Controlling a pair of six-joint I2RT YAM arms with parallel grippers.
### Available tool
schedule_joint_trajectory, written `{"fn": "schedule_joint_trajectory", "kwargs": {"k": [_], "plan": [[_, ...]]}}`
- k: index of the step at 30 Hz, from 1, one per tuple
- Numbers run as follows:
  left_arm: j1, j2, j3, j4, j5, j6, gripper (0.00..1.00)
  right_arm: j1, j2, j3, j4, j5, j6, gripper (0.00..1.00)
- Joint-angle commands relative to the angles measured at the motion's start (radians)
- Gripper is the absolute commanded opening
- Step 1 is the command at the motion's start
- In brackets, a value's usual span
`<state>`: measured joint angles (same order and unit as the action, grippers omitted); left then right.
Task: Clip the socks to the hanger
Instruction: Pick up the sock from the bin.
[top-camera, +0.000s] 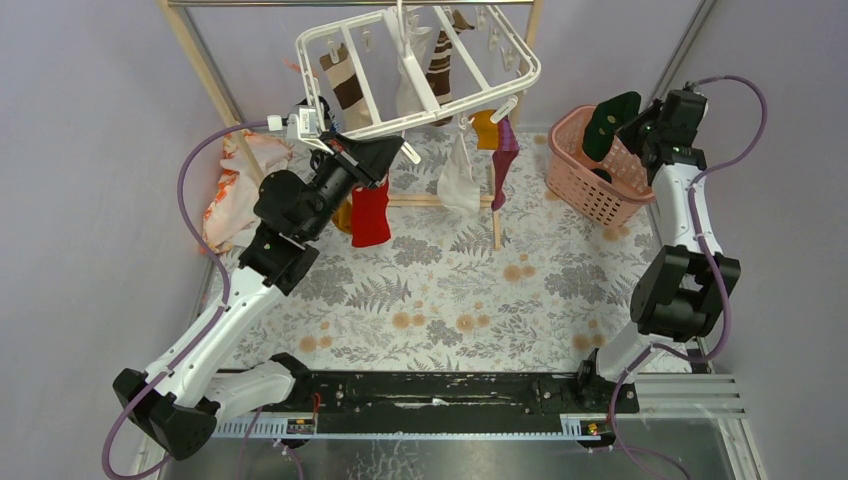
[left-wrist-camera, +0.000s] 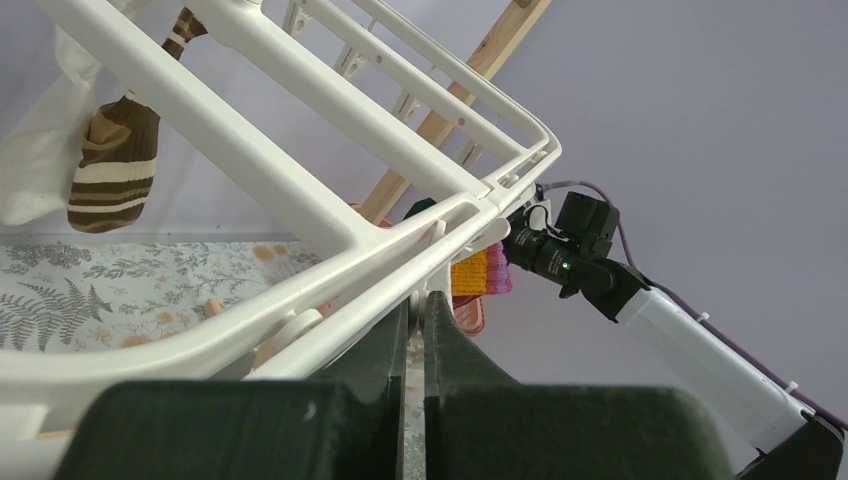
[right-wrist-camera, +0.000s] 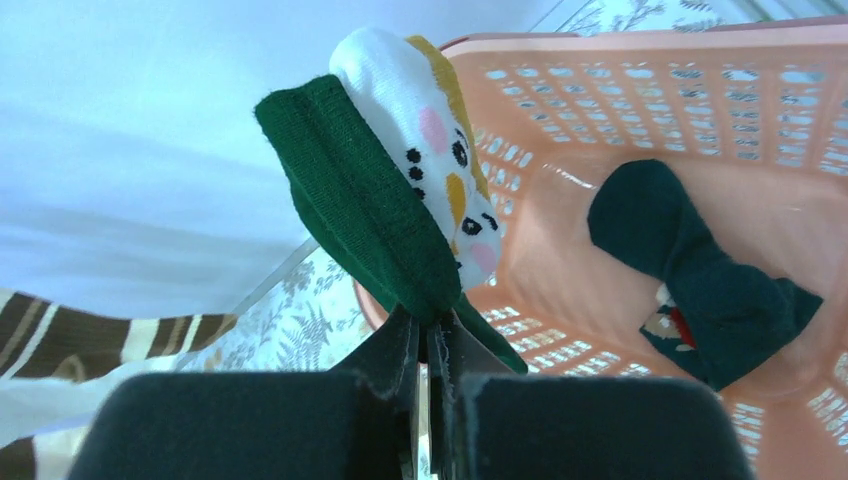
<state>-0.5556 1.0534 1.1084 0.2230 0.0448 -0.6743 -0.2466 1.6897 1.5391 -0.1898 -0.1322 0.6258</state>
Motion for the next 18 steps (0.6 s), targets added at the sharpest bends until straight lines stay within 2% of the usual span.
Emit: {"fn": "schedule_joint_trajectory", "kwargs": {"k": [1, 8, 18], "plan": [[-0.002, -0.016, -0.010, -0.008, 0.031, 0.013, 0.00, 0.006, -0.101, 0.013, 0.031, -0.135, 0.015, 0.00], [-0.002, -0.010, -0.015, 0.007, 0.045, -0.002, 0.00, 0.060, -0.358, -0.168, 0.082, -0.229, 0.037, 0.00], [-0.003, -0.013, -0.031, 0.021, 0.069, -0.028, 0.00, 0.175, -0.673, -0.511, -0.017, -0.215, 0.023, 0.00]]}}
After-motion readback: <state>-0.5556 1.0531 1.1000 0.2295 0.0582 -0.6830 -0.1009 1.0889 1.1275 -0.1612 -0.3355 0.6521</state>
